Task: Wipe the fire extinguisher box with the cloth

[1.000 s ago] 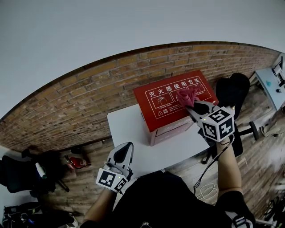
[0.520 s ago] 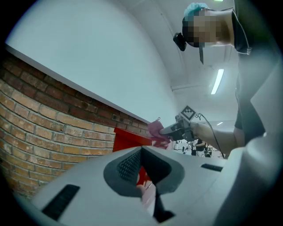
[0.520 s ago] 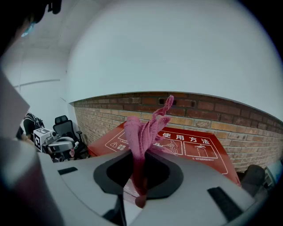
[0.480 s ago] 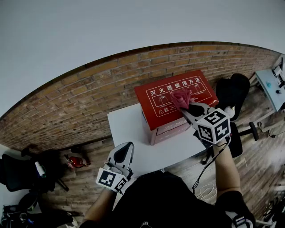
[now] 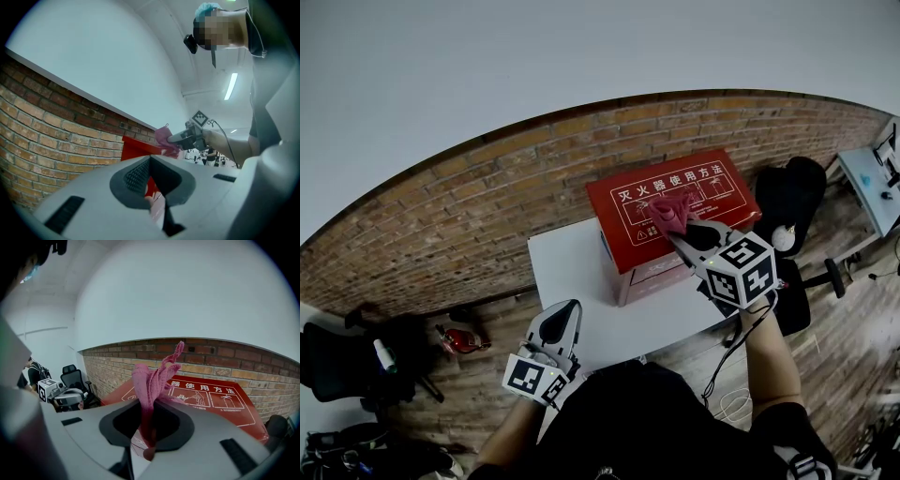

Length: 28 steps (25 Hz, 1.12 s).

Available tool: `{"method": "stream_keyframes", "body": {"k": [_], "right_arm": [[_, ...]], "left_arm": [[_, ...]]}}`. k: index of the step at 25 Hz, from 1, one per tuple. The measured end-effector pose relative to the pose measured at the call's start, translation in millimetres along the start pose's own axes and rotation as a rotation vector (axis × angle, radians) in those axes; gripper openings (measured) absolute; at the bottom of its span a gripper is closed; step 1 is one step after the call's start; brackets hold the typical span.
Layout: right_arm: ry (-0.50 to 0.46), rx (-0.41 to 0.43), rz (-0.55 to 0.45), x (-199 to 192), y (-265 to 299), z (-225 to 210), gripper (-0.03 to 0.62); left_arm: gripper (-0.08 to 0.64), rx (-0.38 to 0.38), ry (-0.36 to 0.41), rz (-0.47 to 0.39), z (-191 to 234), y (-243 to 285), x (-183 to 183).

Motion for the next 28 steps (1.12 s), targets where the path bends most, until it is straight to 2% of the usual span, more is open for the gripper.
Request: {"method": "stream_keyframes", "body": {"k": [28], "right_arm": [[0.010, 0.163, -0.075, 26.0, 24.0, 74.4, 0.074]], "left_arm": [[0.034, 0.027, 0.000, -0.021, 4.5, -13.4, 2.8]]}}
Point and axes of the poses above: the fingertips, and each gripper's own axes: y forward along the fingers, z to its left, x out of its top, the point moved 1 cm from there along -y, backward along the fingers, and after that the axes turned 9 degrees about -y, right-handed, at the moved point
